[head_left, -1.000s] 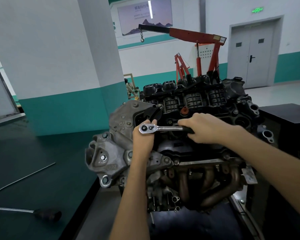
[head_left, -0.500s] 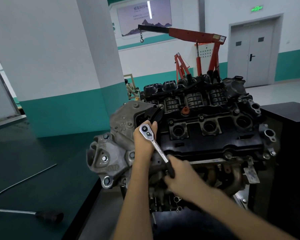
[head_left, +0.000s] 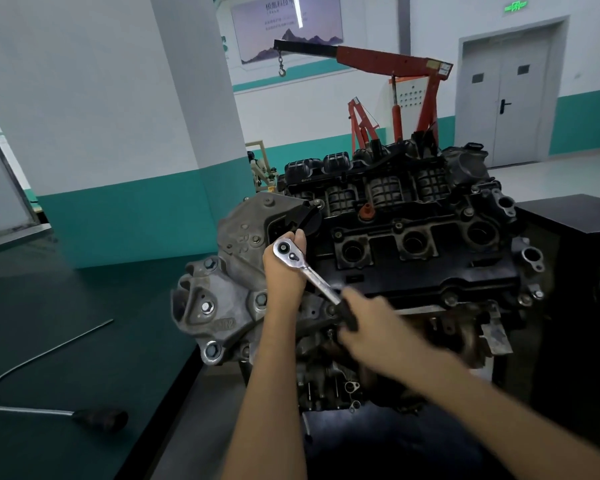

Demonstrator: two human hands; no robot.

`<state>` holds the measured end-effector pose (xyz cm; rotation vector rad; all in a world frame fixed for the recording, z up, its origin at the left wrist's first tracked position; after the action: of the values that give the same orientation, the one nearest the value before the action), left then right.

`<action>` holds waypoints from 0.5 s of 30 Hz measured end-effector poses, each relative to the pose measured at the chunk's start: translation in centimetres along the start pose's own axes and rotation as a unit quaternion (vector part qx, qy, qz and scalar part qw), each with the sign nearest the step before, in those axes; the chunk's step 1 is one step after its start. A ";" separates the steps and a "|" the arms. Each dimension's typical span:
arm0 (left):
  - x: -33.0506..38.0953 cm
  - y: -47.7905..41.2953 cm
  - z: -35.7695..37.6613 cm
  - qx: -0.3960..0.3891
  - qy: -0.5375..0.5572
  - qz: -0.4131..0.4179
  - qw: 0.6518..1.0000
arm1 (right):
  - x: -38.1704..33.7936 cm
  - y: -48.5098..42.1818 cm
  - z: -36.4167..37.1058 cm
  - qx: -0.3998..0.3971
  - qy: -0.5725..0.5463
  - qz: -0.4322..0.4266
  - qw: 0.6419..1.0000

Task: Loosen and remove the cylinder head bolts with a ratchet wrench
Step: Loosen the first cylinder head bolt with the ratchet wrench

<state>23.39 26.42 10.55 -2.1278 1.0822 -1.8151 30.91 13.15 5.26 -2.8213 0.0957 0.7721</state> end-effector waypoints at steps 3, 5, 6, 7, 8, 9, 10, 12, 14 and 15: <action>0.3 0.3 0.1 -0.001 -0.020 0.027 0.999 | -2.3 -0.1 5.1 0.040 -0.126 0.015 0.991; 0.6 0.5 0.2 -0.011 -0.027 0.037 0.999 | -2.7 -0.3 5.9 0.055 -0.150 0.017 0.987; 0.6 0.4 0.2 -0.014 -0.030 0.037 0.999 | -2.3 -0.4 5.4 0.049 -0.138 0.015 0.989; 0.4 0.4 0.1 -0.013 -0.033 0.031 0.999 | -1.7 -0.4 4.4 0.034 -0.112 0.008 0.993; 0.2 0.3 0.0 -0.013 -0.033 0.021 0.999 | -0.7 -0.4 3.0 0.010 -0.075 -0.002 0.997; 0.0 0.2 0.0 -0.015 -0.030 0.011 0.999 | 0.2 -0.5 1.2 -0.017 -0.033 -0.014 0.999; -0.1 0.2 0.0 -0.021 -0.023 0.005 1.000 | 1.1 -0.9 -1.0 -0.038 0.015 -0.024 0.999; -0.2 0.3 0.0 -0.033 -0.001 0.004 0.999 | 2.0 -2.2 -5.7 -0.059 0.148 -0.042 0.986; -0.2 0.4 0.0 -0.039 0.023 0.004 0.999 | 1.8 -3.8 -9.2 -0.054 0.272 -0.060 0.959; -0.2 0.4 -0.1 -0.037 0.030 0.004 0.999 | 1.5 -4.5 -10.1 -0.048 0.305 -0.070 0.948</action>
<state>23.16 26.25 10.21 -2.1187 1.1868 -1.8767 37.71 15.26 13.78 -3.0100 -0.0482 -0.1501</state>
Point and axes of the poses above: each hand's wrist, its own y-axis away from the middle knuckle, its own z-axis out of the palm, x = y × z, the point moved 5 cm from there along -y, towards the middle knuckle, and after that the axes turned 15 degrees about -x, right-handed, at the moved point
